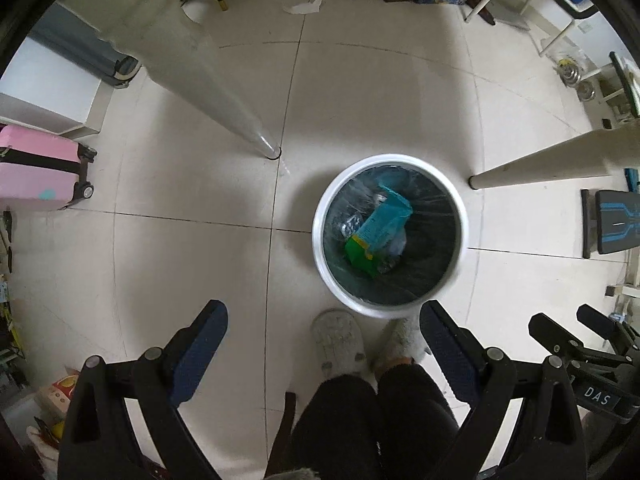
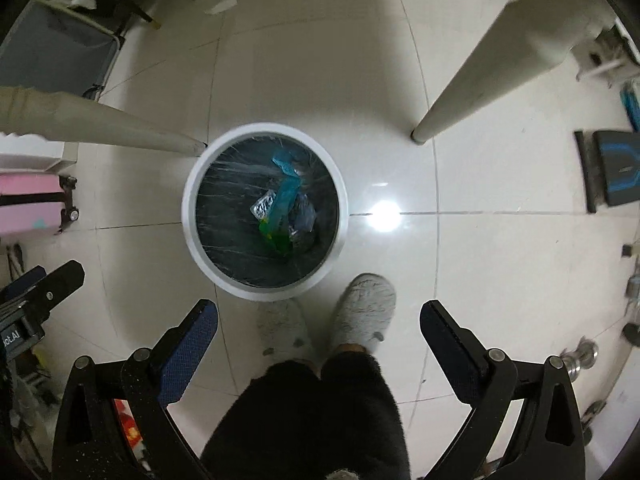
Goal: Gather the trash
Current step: 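Raise both tools back toward the table items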
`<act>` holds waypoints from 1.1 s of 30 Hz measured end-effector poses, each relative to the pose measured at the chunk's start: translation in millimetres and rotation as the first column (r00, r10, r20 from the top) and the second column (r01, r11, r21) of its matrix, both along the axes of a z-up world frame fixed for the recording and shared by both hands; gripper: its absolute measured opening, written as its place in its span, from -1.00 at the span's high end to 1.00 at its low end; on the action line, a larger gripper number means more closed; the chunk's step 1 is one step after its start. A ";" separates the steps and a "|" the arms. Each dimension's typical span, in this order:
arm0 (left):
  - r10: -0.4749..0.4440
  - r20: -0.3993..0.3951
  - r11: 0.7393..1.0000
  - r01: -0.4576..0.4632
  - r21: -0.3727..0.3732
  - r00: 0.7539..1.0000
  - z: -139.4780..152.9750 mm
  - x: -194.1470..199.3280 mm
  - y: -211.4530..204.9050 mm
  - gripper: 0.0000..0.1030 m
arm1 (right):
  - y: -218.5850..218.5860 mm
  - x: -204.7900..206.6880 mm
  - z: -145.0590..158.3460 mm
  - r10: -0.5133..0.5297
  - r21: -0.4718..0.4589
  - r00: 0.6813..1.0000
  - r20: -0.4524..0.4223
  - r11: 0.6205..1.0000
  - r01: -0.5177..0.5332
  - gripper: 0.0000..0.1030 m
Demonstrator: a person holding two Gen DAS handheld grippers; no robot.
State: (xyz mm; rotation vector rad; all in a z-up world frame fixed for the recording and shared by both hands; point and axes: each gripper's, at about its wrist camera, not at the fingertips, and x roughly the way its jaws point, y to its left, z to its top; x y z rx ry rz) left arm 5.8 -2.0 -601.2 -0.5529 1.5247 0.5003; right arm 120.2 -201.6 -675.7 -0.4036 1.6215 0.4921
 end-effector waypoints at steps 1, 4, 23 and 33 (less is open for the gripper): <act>0.000 0.002 1.000 0.000 -0.001 1.000 8.7 -3.1 -0.3 -0.91 | 1.0 -0.5 10.5 0.006 0.004 1.000 0.009 1.000 -0.006 -0.98; 0.003 0.011 1.000 -0.003 -0.007 1.000 34.2 -7.4 -4.7 -0.91 | 2.2 -5.0 45.1 0.020 0.016 0.999 0.035 1.000 -0.021 -0.98; 0.005 0.145 1.000 -0.009 0.027 0.989 239.9 -34.1 -10.8 -0.91 | -9.2 -39.2 300.2 0.027 0.111 0.993 0.118 0.993 -0.040 -0.98; -0.005 0.252 0.966 -0.060 0.251 0.968 322.7 37.4 37.2 -1.00 | 30.9 28.0 416.5 -0.076 0.280 0.988 0.136 0.959 0.035 -0.98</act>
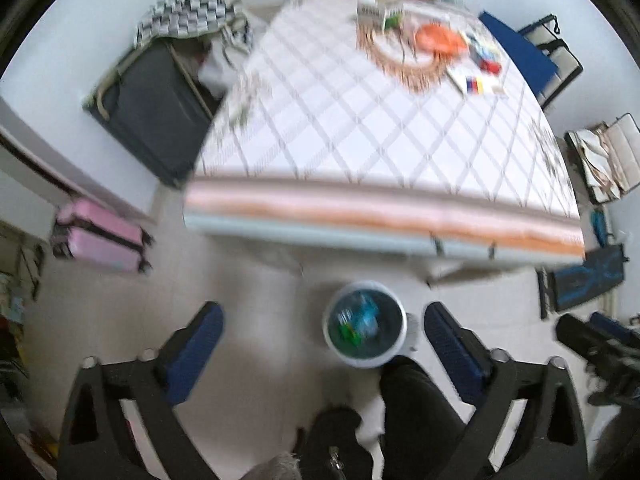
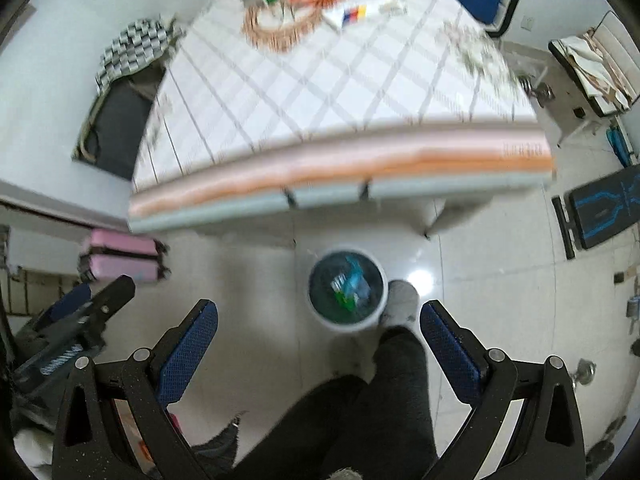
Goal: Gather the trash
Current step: 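Raise both tools back toward the table items, then grasp the white medicine box with the left tool while the right tool grasps the milk carton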
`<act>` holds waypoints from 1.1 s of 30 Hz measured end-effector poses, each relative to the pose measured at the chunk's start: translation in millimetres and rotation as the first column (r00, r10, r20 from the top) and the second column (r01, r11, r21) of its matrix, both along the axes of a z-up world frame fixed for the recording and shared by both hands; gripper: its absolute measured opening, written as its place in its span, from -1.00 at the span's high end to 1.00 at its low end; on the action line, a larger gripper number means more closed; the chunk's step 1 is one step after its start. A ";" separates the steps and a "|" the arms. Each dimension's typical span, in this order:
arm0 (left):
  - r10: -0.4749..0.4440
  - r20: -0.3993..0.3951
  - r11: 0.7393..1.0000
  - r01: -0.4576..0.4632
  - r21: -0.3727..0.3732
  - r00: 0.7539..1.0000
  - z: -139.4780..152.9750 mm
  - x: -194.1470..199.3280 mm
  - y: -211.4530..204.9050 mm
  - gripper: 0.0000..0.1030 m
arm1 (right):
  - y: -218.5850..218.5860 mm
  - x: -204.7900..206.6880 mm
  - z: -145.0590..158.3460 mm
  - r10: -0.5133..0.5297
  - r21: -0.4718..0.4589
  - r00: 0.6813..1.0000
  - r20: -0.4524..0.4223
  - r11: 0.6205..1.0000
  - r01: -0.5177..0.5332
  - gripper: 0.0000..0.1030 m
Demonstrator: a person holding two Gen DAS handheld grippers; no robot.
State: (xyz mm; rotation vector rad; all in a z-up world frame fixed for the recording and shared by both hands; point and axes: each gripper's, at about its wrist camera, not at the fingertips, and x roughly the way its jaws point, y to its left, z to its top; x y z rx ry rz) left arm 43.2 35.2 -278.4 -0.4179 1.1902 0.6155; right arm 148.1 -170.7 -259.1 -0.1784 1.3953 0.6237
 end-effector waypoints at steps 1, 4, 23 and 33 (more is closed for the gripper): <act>0.000 0.002 1.000 0.000 0.015 1.000 3.8 9.2 5.3 -1.00 | 7.1 13.6 8.1 -0.004 0.000 1.000 0.010 1.000 0.004 -0.98; -0.022 0.002 0.996 0.021 0.084 1.000 10.6 56.3 15.2 -1.00 | 20.3 62.3 27.5 -0.001 -0.023 0.999 0.049 1.000 0.003 -0.98; -0.594 -0.327 0.771 0.637 0.029 0.735 -85.9 437.4 20.1 -0.99 | 31.4 431.7 -97.4 -0.048 -0.259 0.997 -0.067 0.965 0.029 -0.98; -0.785 -0.331 0.597 0.782 -0.177 0.524 -126.8 497.2 5.8 -0.80 | 19.2 510.8 -112.8 -0.095 -0.274 0.990 -0.106 0.960 0.063 -0.98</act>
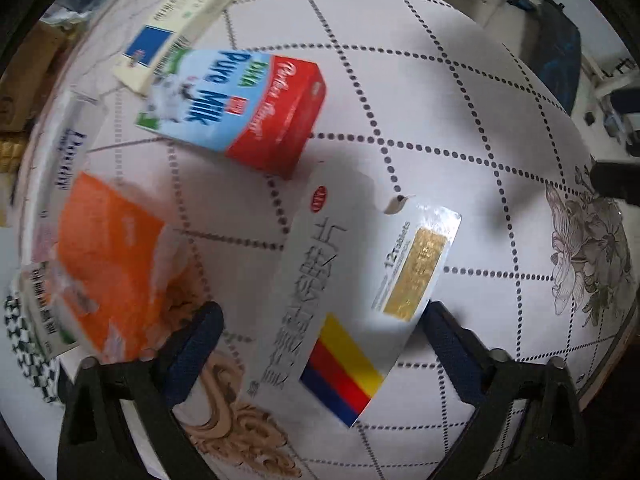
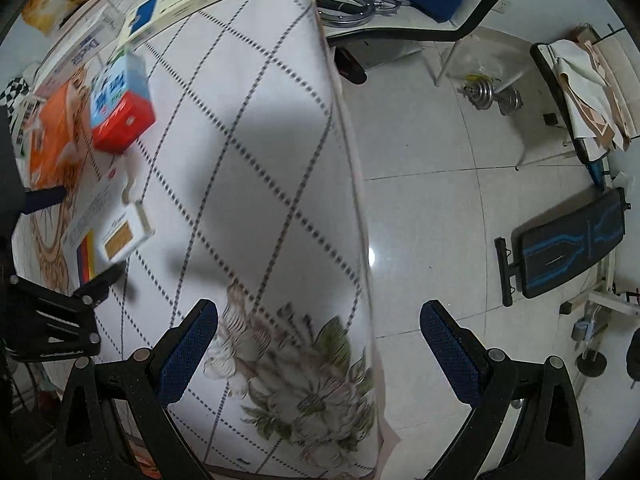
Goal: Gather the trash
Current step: 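Grasp the white medicine box with the left tool while the right tool grasps the milk carton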
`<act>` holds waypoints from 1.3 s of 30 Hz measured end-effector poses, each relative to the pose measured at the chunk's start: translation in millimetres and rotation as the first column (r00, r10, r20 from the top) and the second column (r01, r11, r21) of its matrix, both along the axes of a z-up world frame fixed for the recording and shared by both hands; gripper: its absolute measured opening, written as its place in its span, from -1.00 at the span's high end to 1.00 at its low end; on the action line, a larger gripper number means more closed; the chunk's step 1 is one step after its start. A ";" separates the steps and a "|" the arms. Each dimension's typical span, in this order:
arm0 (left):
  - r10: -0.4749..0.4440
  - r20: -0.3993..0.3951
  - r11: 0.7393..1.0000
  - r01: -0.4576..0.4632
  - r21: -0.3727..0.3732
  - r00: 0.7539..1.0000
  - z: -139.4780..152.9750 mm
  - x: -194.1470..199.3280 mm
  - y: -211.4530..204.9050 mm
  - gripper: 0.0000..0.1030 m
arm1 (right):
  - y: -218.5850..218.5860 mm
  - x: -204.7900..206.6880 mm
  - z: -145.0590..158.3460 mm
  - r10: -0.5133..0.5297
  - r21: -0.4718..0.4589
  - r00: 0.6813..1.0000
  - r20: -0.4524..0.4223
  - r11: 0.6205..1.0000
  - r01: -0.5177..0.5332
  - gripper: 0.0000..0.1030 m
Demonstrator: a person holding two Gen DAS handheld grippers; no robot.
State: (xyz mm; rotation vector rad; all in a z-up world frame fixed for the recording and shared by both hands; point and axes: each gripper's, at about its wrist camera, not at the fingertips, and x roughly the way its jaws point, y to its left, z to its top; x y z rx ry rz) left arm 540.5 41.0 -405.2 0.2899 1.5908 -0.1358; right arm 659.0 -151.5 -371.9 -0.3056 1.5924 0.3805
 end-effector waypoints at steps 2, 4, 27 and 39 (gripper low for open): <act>0.029 -0.019 0.996 -0.030 -0.085 0.999 3.0 -4.1 5.4 -0.56 | -0.5 6.9 0.0 -0.005 0.003 1.000 -0.003 1.000 0.005 -0.98; 0.093 -0.024 0.992 -0.095 -0.085 0.995 2.7 -11.6 12.6 -0.56 | 0.4 12.4 1.6 -0.012 0.013 1.000 -0.007 1.000 0.012 -0.98; 0.880 -0.077 0.457 -0.880 -0.130 0.468 -3.0 -142.7 124.8 -0.60 | 207.0 42.9 -5.9 0.187 0.088 0.980 0.073 0.977 -0.193 -0.07; 0.824 -0.054 0.556 -0.824 -0.107 0.564 -12.4 -107.7 98.7 -0.61 | 112.4 -47.1 -14.3 0.197 0.013 0.979 -0.060 0.980 -0.197 -0.08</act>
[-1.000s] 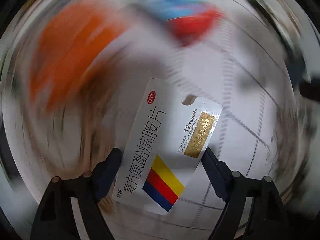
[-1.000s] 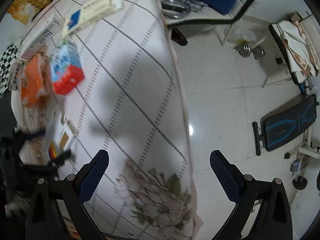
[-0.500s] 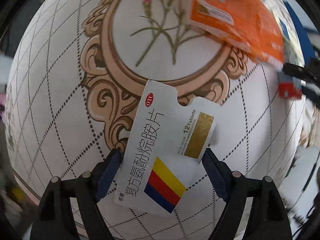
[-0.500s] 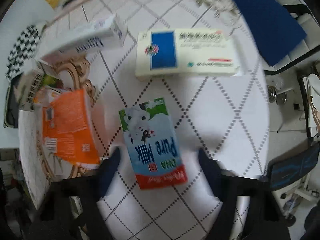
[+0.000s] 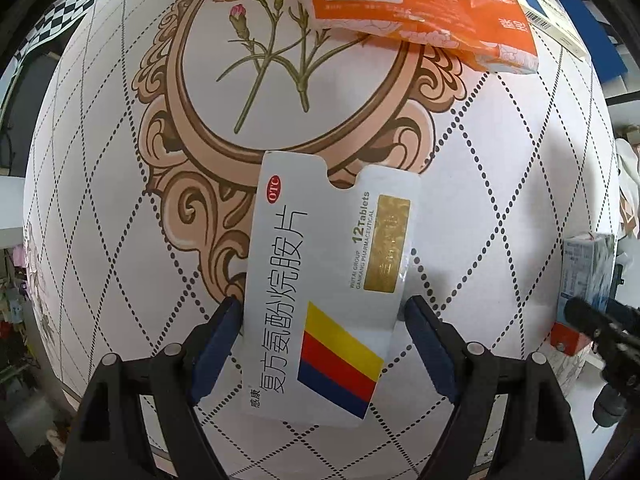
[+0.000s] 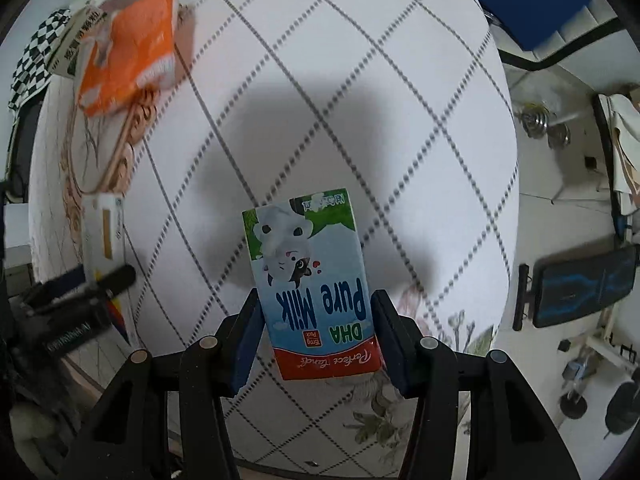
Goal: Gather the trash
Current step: 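Grasp the white medicine box with the left tool while the right tool grasps the milk carton, then carry both items over the trash bin and open both tools to drop them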
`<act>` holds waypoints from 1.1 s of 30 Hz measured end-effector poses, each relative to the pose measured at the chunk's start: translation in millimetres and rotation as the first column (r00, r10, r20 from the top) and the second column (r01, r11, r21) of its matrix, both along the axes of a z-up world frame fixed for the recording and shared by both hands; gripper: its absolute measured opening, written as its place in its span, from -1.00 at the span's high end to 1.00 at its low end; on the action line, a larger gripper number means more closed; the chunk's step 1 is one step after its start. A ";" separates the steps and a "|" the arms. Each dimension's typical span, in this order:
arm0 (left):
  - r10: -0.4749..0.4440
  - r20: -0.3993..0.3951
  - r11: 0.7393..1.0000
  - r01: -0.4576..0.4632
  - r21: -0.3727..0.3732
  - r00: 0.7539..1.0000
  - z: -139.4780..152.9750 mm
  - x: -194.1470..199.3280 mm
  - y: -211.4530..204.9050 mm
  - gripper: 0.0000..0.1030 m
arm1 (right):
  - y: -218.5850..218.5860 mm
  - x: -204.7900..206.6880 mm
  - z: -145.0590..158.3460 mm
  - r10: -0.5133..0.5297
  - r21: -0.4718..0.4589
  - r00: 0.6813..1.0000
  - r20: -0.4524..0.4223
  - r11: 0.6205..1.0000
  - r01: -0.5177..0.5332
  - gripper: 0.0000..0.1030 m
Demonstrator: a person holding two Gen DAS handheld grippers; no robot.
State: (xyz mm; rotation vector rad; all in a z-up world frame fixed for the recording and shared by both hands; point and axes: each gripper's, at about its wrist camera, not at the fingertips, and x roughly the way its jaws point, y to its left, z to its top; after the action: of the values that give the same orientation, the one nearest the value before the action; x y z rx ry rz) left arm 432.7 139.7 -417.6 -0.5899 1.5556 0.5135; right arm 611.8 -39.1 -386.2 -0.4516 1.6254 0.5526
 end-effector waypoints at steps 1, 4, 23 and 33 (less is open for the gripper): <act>-0.003 0.003 1.000 0.003 0.002 1.000 -0.2 0.2 -1.5 -0.61 | 0.5 -0.7 -1.3 -0.002 -0.007 1.000 0.007 1.000 0.002 -0.08; -0.015 0.018 1.000 0.015 0.010 1.000 5.1 -5.7 -6.3 -0.54 | 7.0 1.2 -5.1 0.007 -0.025 1.000 0.023 1.000 -0.006 -0.09; -0.055 0.254 0.983 0.008 0.183 0.966 137.1 -107.2 -58.1 -0.38 | -15.2 -98.9 70.6 -0.056 0.182 0.970 0.238 0.983 0.012 -0.01; -0.122 0.456 0.983 0.044 0.179 0.882 188.3 -255.6 -89.4 -0.38 | -83.1 -276.7 149.2 -0.150 0.309 0.935 0.320 0.950 0.047 -0.01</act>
State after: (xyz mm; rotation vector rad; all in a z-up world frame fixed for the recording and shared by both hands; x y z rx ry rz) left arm 177.1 50.3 -229.3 -0.4741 1.0628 0.3924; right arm 335.1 -122.2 -237.0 -0.2221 1.2008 0.5956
